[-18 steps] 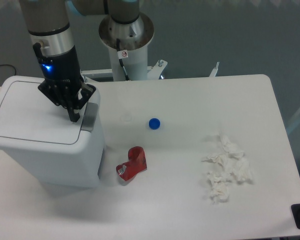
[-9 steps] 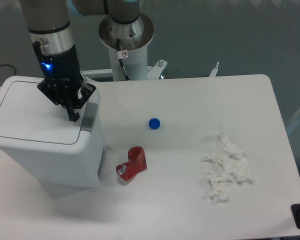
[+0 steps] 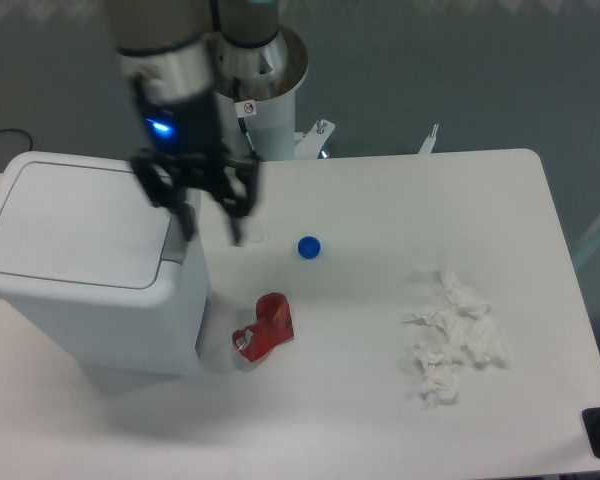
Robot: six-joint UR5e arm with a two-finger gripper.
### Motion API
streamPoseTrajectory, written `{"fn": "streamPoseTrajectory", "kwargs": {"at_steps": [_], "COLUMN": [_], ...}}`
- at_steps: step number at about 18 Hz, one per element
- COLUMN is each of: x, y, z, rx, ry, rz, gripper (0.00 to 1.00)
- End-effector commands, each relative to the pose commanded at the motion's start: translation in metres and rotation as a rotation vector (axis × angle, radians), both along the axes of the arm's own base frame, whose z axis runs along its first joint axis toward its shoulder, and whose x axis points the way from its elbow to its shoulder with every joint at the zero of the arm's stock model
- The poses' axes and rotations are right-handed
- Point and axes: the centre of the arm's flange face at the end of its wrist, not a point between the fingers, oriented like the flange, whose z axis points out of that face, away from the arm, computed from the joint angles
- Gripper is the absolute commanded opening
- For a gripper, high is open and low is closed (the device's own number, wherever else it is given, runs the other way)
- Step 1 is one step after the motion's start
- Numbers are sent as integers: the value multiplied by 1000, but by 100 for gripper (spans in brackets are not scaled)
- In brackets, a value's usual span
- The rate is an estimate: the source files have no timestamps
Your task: Close the trash can
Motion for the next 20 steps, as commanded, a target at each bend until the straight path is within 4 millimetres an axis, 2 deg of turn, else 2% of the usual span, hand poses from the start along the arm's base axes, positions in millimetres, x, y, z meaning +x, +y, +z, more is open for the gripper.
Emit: {"fn": "streamPoseTrajectory", "kwargs": {"at_steps": [3,5,7,9,12,15,18,20], "x": [-70,-115,-145,-166,-201,-217,-244,-253], "y": [-14,-17,-21,-31,-66,-80,-92,-95], "z": [-36,-73,-99,-119,-142,-158,-175,-177], "rx": [-66,-120,-154,-205,-251,-274,-292,-296], "ry": [-17,-41,-64,-71,-108,-125,-130,-126], "rz": [-30,-75,-87,-134,-174,-198,-241,-274], "gripper": [100,100,100,100,100,100,100,100]}}
